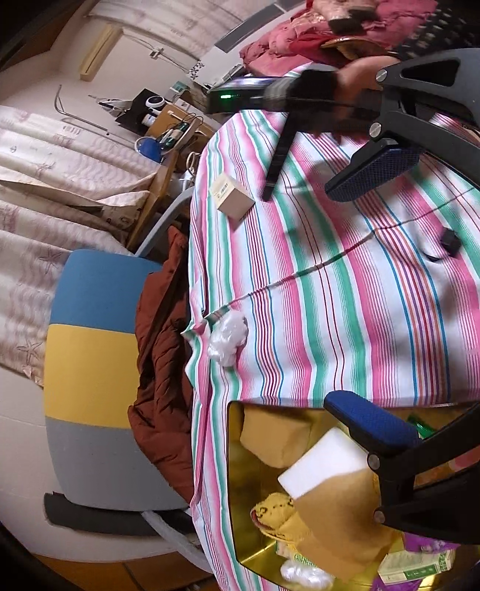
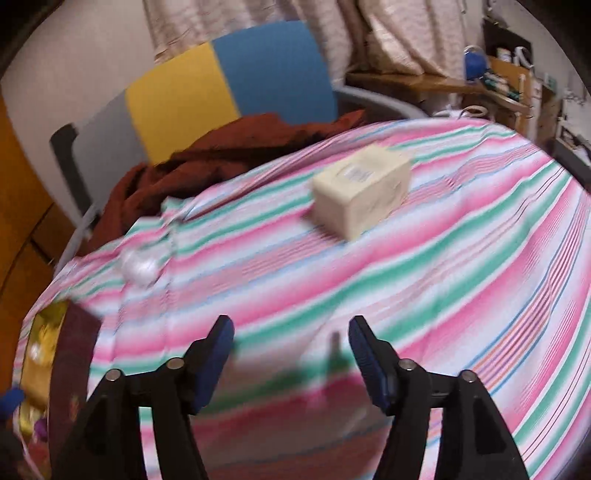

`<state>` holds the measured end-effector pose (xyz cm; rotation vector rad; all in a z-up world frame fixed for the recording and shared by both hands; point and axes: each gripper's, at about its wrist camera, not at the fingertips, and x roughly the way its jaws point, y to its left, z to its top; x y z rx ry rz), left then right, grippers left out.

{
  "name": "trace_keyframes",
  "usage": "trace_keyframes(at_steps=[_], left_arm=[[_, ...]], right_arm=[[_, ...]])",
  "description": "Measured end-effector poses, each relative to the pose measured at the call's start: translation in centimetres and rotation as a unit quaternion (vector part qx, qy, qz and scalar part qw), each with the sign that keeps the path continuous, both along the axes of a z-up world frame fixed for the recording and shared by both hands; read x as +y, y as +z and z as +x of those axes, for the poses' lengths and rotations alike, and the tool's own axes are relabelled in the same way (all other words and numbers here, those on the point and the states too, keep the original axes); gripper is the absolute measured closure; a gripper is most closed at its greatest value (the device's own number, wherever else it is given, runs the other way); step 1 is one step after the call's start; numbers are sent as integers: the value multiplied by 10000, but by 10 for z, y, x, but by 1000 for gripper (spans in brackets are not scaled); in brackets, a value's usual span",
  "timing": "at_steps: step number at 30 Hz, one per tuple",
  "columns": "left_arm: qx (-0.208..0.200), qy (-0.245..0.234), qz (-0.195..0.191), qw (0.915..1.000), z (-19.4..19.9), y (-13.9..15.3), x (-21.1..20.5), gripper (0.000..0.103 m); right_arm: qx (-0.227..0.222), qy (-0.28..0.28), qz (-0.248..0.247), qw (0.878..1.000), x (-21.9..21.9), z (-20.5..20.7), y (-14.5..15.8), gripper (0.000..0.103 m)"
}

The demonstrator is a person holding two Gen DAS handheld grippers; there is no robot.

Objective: Organize objects
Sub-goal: 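Move right tool to the cream box and grasp it while left tool moves to the plastic-wrapped item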

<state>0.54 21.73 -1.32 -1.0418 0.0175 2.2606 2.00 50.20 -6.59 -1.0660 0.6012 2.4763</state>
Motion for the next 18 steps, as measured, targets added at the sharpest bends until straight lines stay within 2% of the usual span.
trace_keyframes(at_steps=[2,5,8,15,17,18], left_arm=[[-9,21,-28,10000,-2,-1,3,0],[-64,71,-32,9999,-6,-2,5,0],[-63,114,-72,9999,-10,-3,8,0],[-119,204,-119,9997,-24,-5,14,0],[-129,243,-112,9996,-30,-4,19,0],[-128,256,-99,9995,-33,-3,21,0]], right_arm=[[108,-322,8,9994,19,-12,7,7],[249,-752,-93,9968,44,-34,16,7],[201,-996,-200,9946,63,-59,15,7],[-336,-1423,-207,9890,83,-96,-6,7],[-346,-1325,-157,9904,83,-95,-10,11],[-280,-1258,-129,9916,82,-91,-11,18]])
